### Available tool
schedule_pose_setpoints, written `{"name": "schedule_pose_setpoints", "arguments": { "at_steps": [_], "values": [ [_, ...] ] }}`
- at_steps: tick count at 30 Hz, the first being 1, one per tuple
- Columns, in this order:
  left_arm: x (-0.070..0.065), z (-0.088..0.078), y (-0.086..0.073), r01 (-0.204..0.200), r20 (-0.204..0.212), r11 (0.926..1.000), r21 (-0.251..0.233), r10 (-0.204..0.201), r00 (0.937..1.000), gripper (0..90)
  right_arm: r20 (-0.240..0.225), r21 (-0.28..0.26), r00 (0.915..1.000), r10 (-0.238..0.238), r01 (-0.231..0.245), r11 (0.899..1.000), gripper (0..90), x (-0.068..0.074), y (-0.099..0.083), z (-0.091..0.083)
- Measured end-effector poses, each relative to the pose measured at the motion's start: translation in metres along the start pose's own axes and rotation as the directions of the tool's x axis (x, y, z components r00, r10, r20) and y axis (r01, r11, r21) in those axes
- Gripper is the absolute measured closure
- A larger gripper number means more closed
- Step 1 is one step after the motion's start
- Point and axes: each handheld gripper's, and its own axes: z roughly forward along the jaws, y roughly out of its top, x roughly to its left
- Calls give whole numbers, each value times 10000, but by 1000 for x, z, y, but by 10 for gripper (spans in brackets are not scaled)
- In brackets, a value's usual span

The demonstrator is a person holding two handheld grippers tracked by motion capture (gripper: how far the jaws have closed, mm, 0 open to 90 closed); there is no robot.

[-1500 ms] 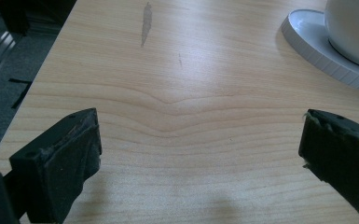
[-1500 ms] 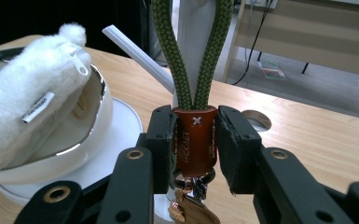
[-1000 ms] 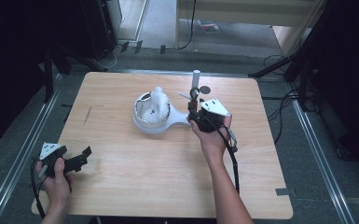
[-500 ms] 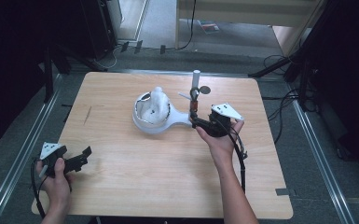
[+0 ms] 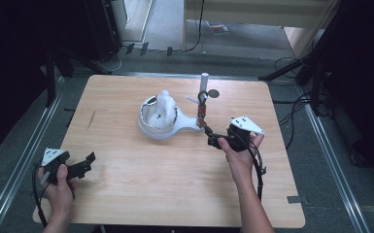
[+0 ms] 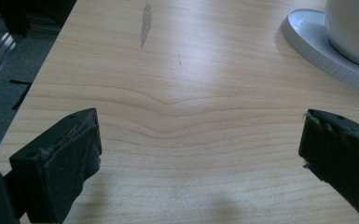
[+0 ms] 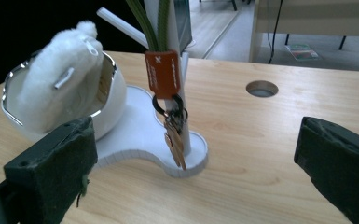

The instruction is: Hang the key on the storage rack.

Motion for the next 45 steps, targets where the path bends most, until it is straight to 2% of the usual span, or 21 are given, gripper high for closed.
{"name": "schedule_pose_setpoints", "arguments": {
  "at_steps": [11, 29, 34, 45],
  "values": [
    [0, 0, 0, 22, 8, 10000, 9, -22, 10000, 0, 332, 148, 9994, -40, 35, 9999, 0, -16, -17, -21],
    [0, 0, 0, -19, -23, 10000, 1, 19, 10000, 0, 982, 569, 9951, 132, -188, 9982, 0, -46, -55, -57],
    [0, 0, 0, -11, -34, 10000, 3, 11, 10000, 0, 1173, 661, 9925, 329, -409, 9970, 0, -54, -66, -67],
    [-1, 0, 0, -13, -45, 10000, 2, 13, 10000, 0, 1769, 912, 9836, 361, -529, 9944, 0, -74, -86, -92]
  ]
}}
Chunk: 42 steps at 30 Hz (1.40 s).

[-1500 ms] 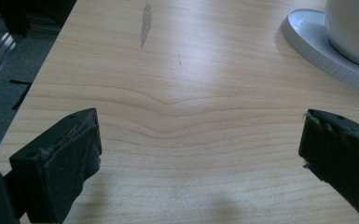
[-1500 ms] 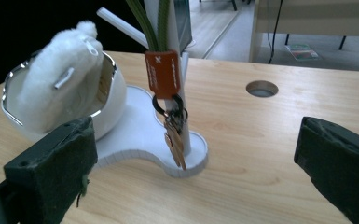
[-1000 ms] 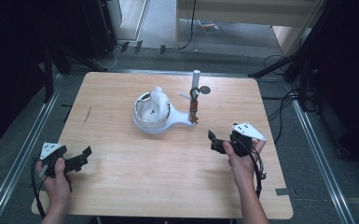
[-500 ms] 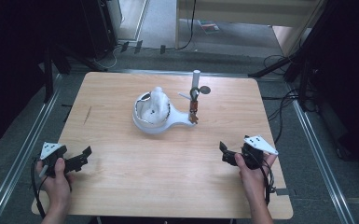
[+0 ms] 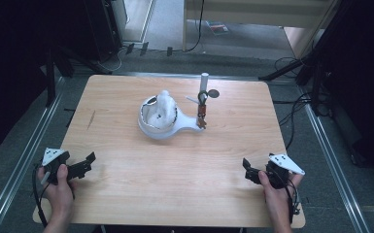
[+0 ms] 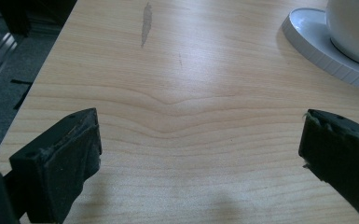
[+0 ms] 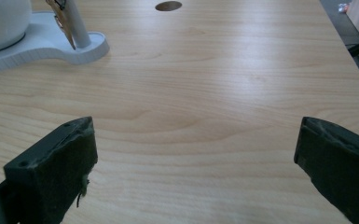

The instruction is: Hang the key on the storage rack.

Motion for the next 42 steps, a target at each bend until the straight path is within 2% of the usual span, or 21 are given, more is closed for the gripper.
{"name": "schedule_pose_setpoints", "arguments": {
  "at_steps": [19, 27, 32, 38, 39, 42],
  "values": [
    [0, 0, 0, -19, -16, 10000, 7, 19, 10000, 0, 819, 217, 9959, 372, -391, 9990, 0, -40, -28, -36],
    [0, 0, 0, -32, -22, 10000, 2, 32, 10000, 0, 1096, 252, 9924, 553, -583, 9980, 0, -50, -38, -51],
    [-1, 0, 0, -28, -23, 10000, -7, 28, 10000, 0, 1226, 134, 9898, 733, -755, 9971, 0, -57, -43, -61],
    [-1, 0, 0, -64, -39, 10000, -42, 64, 10000, 0, 1374, -124, 9842, 1121, -1114, 9937, 0, -65, -50, -73],
    [-1, 0, 0, -62, -44, 10000, -40, 61, 10000, 0, 1409, -263, 9810, 1335, -1311, 9910, 0, -67, -53, -78],
    [-1, 0, 0, -79, -17, 10000, -15, 79, 10000, 0, 1394, -369, 9796, 1450, -1412, 9893, 0, -68, -55, -80]
  ]
}}
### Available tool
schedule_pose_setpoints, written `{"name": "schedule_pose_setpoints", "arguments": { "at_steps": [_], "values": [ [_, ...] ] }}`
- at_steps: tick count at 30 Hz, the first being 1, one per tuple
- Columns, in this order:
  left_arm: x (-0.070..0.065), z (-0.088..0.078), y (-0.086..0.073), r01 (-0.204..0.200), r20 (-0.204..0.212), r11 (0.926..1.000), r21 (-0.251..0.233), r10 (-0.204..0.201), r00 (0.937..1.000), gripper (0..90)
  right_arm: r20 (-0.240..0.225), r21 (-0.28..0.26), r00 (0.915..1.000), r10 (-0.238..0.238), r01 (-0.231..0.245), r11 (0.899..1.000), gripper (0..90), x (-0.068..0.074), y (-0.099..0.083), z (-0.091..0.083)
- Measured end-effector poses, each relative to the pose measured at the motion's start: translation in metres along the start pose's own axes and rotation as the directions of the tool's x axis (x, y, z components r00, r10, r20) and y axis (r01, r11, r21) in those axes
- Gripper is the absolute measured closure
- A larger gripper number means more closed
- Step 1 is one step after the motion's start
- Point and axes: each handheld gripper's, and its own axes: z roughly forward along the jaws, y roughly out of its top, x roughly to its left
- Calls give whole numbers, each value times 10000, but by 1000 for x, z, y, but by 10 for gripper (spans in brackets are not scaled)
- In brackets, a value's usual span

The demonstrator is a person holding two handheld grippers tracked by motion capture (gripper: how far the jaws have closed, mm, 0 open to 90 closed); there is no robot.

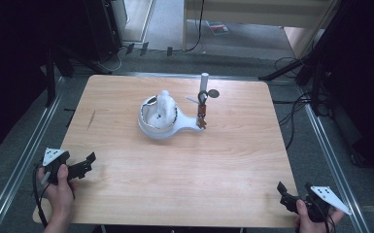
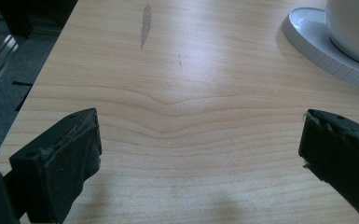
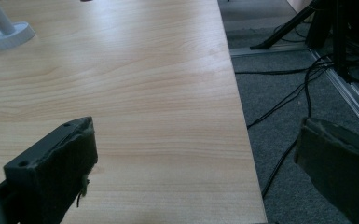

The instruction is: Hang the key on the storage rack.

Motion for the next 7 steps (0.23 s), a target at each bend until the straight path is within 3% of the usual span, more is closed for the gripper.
{"name": "schedule_pose_setpoints", "arguments": {
  "at_steps": [7],
  "values": [
    [0, 1, 0, 81, -19, 9999, 85, -81, 10000, 0, -142, -215, 9995, 279, -282, 9994, 0, 4, 1, -1]
  ]
}}
